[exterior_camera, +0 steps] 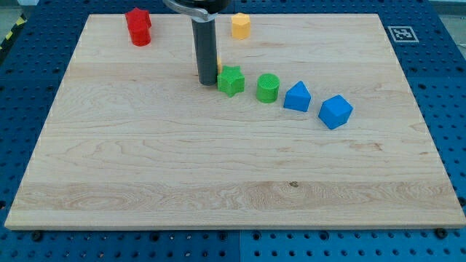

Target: Move the yellow heart towards the top center

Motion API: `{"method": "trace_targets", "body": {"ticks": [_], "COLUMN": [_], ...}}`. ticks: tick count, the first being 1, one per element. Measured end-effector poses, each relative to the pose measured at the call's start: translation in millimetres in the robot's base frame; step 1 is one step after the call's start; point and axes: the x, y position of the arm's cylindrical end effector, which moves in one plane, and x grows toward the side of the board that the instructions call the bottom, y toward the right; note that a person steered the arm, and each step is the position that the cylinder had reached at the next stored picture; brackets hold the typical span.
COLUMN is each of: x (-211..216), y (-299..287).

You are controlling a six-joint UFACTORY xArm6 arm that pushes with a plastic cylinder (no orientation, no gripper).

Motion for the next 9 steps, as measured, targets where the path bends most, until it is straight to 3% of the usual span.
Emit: {"method": "trace_targets", "body": {"ticks": [5, 9], "x": [-43.0, -101.9], "y": [3.2, 0.1]}}
